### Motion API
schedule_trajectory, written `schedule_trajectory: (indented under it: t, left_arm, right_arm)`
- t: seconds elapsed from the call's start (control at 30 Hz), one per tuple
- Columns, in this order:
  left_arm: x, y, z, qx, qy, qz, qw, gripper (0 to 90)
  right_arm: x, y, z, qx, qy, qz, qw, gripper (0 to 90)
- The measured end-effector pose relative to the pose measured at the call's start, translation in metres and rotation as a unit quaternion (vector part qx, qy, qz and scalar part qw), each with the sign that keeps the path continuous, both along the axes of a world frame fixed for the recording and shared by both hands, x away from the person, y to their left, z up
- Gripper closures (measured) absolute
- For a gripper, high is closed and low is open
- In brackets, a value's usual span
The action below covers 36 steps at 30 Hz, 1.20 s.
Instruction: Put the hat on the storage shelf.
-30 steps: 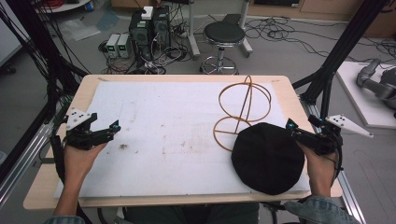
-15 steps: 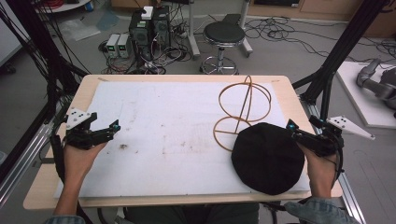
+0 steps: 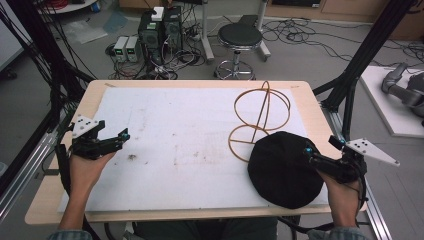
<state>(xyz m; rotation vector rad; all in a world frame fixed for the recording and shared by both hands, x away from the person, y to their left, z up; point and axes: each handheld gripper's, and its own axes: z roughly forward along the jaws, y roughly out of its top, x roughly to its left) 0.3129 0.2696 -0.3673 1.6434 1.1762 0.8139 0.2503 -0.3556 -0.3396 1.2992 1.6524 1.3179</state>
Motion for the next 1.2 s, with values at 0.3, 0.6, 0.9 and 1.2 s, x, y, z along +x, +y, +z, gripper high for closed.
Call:
schedule_trajectory:
  t: [0.3,0.6,0.9,1.2]
  left_arm:
    - [0.002,-0.003,0.000,0.006,0.000,-0.005,1.0000,16.6]
    - [0.002,-0.004,0.000,0.003,-0.001,-0.010,0.9999,16.6]
    - [0.002,-0.005,-0.002,0.007,-0.001,-0.015,0.9999,16.6]
    - [0.001,-0.004,-0.001,0.008,-0.001,-0.014,0.9999,16.6]
  right_arm:
    - [-0.016,0.021,-0.015,-0.010,0.000,0.025,0.9996,11.4]
    - [-0.020,0.039,-0.039,-0.035,0.006,0.027,0.9990,11.4]
    - [-0.014,0.049,-0.055,-0.071,0.018,0.016,0.9972,11.5]
    - [-0.009,0.053,-0.061,-0.086,0.029,0.008,0.9959,13.8]
